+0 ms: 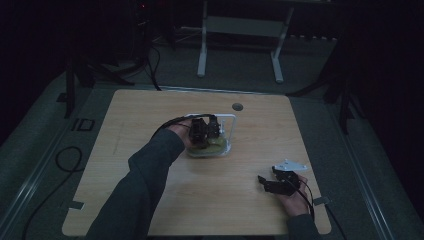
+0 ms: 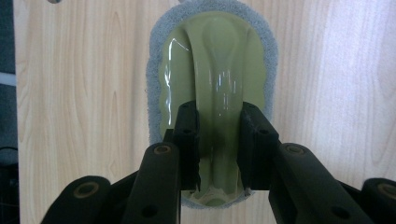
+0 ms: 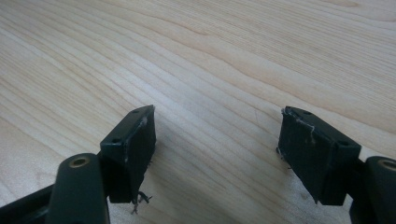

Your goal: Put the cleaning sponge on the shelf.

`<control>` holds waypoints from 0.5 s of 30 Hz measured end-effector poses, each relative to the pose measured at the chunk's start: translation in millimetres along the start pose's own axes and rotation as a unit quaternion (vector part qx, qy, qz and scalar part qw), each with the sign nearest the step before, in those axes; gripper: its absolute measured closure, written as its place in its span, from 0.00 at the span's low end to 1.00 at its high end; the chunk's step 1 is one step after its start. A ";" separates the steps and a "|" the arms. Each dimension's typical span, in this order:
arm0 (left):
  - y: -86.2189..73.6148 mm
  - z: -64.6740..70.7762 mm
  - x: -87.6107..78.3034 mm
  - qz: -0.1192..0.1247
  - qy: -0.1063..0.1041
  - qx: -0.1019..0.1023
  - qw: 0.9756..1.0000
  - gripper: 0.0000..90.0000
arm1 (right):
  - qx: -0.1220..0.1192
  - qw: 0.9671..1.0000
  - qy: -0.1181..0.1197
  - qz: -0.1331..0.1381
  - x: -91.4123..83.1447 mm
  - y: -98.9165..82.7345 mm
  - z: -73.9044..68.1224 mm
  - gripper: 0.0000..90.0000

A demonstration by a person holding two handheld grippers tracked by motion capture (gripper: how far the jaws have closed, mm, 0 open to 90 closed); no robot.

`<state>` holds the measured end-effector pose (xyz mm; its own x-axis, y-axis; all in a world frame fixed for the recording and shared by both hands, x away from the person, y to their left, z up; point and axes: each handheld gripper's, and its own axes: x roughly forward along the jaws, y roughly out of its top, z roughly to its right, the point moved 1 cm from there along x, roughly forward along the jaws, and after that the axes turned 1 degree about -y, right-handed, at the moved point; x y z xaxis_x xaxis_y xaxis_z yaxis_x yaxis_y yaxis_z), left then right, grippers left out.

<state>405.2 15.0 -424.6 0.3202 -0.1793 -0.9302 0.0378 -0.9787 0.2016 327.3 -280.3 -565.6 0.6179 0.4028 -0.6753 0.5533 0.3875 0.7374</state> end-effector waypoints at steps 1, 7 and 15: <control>0.2 -0.3 0.2 0.001 0.002 0.002 1.000 0.80 | 0.000 1.000 0.000 0.000 0.0 0.0 0.0 0.30; 1.1 -3.7 5.5 0.000 0.001 0.003 1.000 0.80 | 0.000 1.000 0.000 0.000 0.0 0.0 0.0 0.30; 6.0 -4.3 15.6 -0.003 0.003 0.016 1.000 0.80 | 0.000 1.000 0.000 0.000 0.0 0.0 0.0 0.30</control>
<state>414.4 6.8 -436.6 0.3260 -0.1731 -0.9294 0.0100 -0.9824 0.1865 327.4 -280.3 -565.6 0.6180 0.4029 -0.6751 0.5529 0.3876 0.7376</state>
